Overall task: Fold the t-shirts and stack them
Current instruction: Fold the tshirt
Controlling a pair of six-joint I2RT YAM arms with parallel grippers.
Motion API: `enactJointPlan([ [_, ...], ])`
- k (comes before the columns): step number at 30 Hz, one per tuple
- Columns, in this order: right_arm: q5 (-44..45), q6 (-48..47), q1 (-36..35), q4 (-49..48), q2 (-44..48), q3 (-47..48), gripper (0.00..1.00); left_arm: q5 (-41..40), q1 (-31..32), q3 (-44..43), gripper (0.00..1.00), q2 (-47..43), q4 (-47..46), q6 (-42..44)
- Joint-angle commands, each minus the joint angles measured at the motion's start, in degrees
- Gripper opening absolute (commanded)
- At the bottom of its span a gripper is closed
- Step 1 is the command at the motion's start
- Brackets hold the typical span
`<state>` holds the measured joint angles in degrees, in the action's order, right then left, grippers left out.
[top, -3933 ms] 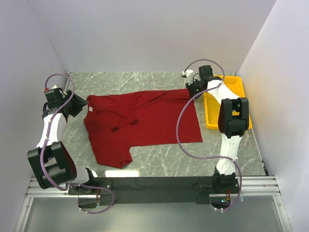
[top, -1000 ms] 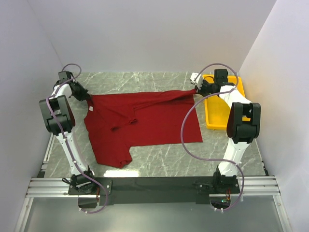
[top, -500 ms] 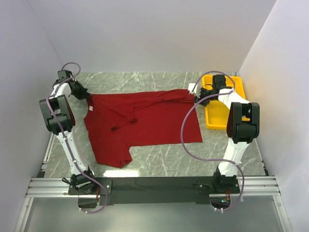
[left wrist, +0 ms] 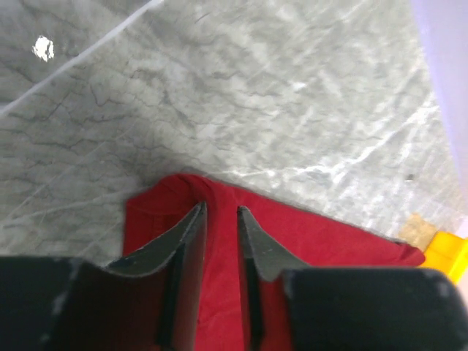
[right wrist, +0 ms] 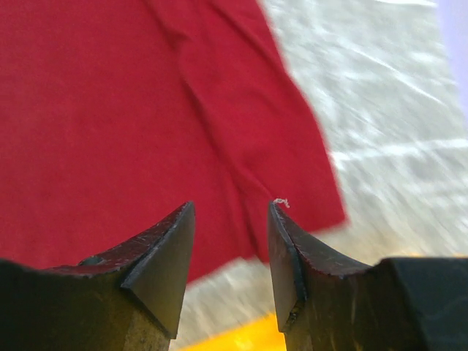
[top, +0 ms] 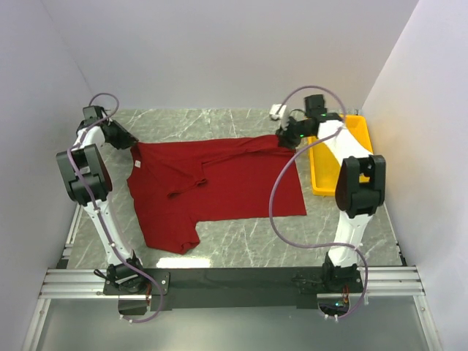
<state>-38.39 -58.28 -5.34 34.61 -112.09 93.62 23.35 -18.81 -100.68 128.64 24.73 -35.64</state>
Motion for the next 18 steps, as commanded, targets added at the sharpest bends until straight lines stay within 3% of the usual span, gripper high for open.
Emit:
enactJointPlan([
  [1, 4.89, 1.17, -2.39, 0.73, -2.25, -0.10, 0.52, 2.57, -1.23, 0.14, 0.29, -6.91, -3.38, 0.04],
  [7, 15.17, -4.29, -4.50, 1.77, -9.71, 7.79, 0.52, 3.98, -2.37, 3.56, 0.37, -11.74, -3.72, 1.27],
  [18, 19.23, -4.21, -6.43, 0.81, -14.38, 10.00, 0.45, 3.28, -5.10, 18.32, 0.40, -26.59, -6.80, 4.87],
])
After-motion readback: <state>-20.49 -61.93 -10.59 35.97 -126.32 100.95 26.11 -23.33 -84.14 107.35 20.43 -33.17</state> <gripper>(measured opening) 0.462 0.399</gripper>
